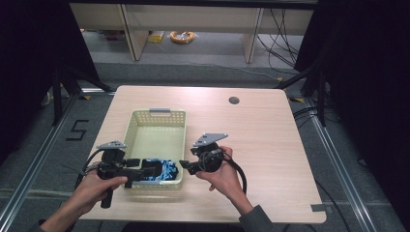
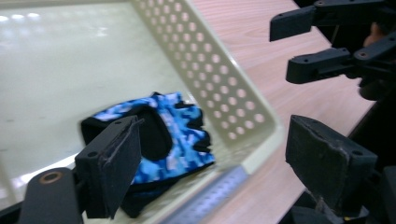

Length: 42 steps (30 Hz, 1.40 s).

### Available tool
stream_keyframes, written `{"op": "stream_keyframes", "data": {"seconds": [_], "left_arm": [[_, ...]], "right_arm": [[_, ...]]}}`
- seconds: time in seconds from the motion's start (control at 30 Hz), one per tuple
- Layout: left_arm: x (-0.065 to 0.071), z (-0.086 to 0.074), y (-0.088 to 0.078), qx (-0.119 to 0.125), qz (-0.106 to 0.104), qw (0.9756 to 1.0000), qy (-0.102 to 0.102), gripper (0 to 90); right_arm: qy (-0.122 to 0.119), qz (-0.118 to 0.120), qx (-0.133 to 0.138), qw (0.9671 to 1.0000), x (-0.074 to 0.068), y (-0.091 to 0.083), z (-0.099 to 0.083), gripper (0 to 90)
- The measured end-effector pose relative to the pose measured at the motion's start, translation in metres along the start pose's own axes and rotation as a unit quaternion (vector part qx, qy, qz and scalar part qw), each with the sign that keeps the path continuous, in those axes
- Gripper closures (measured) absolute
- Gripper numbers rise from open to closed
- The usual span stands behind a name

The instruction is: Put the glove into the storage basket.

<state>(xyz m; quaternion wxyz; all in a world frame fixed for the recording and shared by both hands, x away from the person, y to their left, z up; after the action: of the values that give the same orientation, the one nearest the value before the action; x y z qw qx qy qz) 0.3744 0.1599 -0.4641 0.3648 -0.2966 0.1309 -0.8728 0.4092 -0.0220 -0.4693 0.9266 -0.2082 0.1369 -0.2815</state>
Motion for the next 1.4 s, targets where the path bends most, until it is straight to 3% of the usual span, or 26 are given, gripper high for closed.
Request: {"op": "stream_keyframes", "data": {"seconds": [0.13,0.37,0.57,0.6,0.77,0.83,0.93,1.03,1.1,1.13,1.2,1.23,1.27,1.3,1.37,1.4], "left_arm": [[0.014,-0.005,0.002,0.005,-0.008,0.9995,0.029,15.9],[0.044,-0.014,0.009,0.007,-0.045,0.9982,0.04,16.0],[0.065,-0.021,0.021,0.019,-0.058,0.9953,0.076,15.5],[0.067,-0.023,0.025,0.02,-0.054,0.9945,0.088,15.4],[0.074,-0.028,0.035,0.02,-0.061,0.9928,0.101,15.5],[0.077,-0.029,0.037,0.025,-0.057,0.9924,0.107,15.5],[0.08,-0.035,0.038,0.023,-0.063,0.992,0.107,15.5],[0.081,-0.04,0.038,0.021,-0.05,0.9918,0.116,15.6],[0.083,-0.042,0.037,0.021,-0.056,0.9915,0.115,15.6],[0.085,-0.043,0.037,0.023,-0.057,0.9909,0.12,15.6],[0.087,-0.045,0.037,0.023,-0.057,0.9901,0.126,15.6],[0.089,-0.045,0.037,0.025,-0.063,0.9903,0.121,15.6],[0.09,-0.046,0.037,0.026,-0.069,0.9885,0.132,15.6],[0.091,-0.048,0.036,0.021,-0.063,0.9891,0.131,15.6],[0.09,-0.051,0.037,0.018,-0.063,0.9878,0.142,15.6],[0.091,-0.053,0.038,0.023,-0.06,0.988,0.141,15.7]], "right_arm": [[-0.01,0.002,0.01,0.9999,0.004,-0.01,-0.004,40.4],[0.01,-0.013,0.028,0.9995,0.01,-0.035,-0.013,39.9],[0.023,-0.027,0.035,0.9987,0.017,-0.054,-0.024,39.3],[0.023,-0.027,0.039,0.9986,0.019,-0.056,-0.025,39.1],[0.031,-0.039,0.039,0.998,0.026,-0.071,-0.037,38.5],[0.056,-0.039,0.037,0.997,0.024,-0.077,-0.04,38.2],[0.053,-0.046,0.047,0.9964,0.029,-0.083,-0.043,37.7],[0.055,-0.048,0.055,0.9958,0.034,-0.089,-0.048,37.3],[0.059,-0.05,0.058,0.9953,0.035,-0.092,-0.05,36.9],[0.075,-0.048,0.056,0.9944,0.032,-0.093,-0.052,36.7],[0.064,-0.046,0.058,0.9952,0.033,-0.094,-0.055,36.2],[0.074,-0.045,0.054,0.9948,0.03,-0.095,-0.057,35.9],[0.067,-0.047,0.056,0.9951,0.032,-0.096,-0.058,35.6],[0.079,-0.047,0.057,0.9941,0.029,-0.096,-0.06,35.3],[0.065,-0.048,0.058,0.995,0.031,-0.098,-0.062,34.8],[0.075,-0.046,0.058,0.9944,0.029,-0.099,-0.063,34.4]]}}
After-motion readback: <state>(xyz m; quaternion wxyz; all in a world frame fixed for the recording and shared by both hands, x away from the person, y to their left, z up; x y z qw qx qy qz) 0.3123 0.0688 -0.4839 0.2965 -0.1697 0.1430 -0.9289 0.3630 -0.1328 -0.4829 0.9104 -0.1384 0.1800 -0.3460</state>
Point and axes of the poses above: each handheld gripper's, and its own axes: y roughly forward along the jaws, z roughly out of its top, x roughly to its right, the point moved 8 cm from there along y, roughly forward along the jaws, and after that the axes turned 11 degrees about x, right-handed, at the moved point
